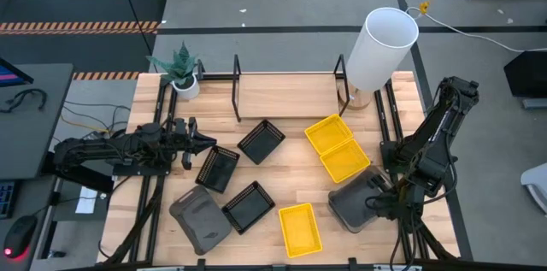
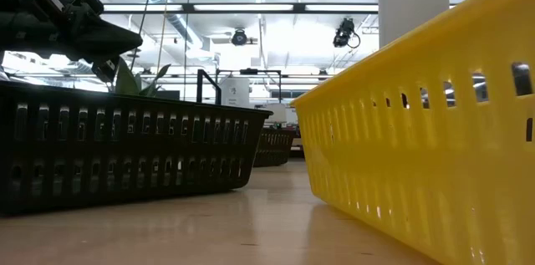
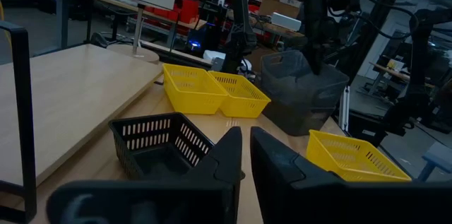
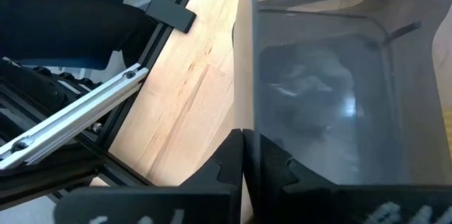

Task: Stack baskets on shelf by color
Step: Stack the middle black transparent bin on the right black transparent bin

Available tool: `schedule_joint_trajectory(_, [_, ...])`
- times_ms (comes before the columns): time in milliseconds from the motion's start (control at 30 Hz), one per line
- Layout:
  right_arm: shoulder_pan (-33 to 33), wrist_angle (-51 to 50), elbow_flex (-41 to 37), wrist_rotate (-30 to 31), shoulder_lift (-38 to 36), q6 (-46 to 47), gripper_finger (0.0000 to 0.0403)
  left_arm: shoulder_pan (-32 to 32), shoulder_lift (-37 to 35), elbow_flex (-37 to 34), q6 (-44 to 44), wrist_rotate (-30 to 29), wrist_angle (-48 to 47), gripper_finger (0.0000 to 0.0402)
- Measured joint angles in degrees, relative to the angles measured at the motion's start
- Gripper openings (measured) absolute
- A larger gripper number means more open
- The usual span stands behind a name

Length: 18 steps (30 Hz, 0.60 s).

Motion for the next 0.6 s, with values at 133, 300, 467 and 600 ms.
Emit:
schedule_joint_trajectory(133, [0.0,-0.1,0.0,0.1,0.0,-0.9,0.0040,0.0,0.0,0.0,0.0,0.0,0.0,0.0036])
schedule_joint_trajectory(300, [0.0,-0.1,0.0,0.1,0.0,-0.9,0.0058,0.0,0.0,0.0,0.0,0.0,0.0,0.0029])
schedule_joint_trajectory(467, [0.0,-0.1,0.0,0.0,0.0,-0.9,0.0068,0.0,0.0,0.0,0.0,0.0,0.0,0.0030])
schedule_joint_trajectory(600, [0.0,-0.1,0.0,0.0,0.0,-0.9,0.0069,0.0,0.0,0.0,0.0,0.0,0.0,0.0036])
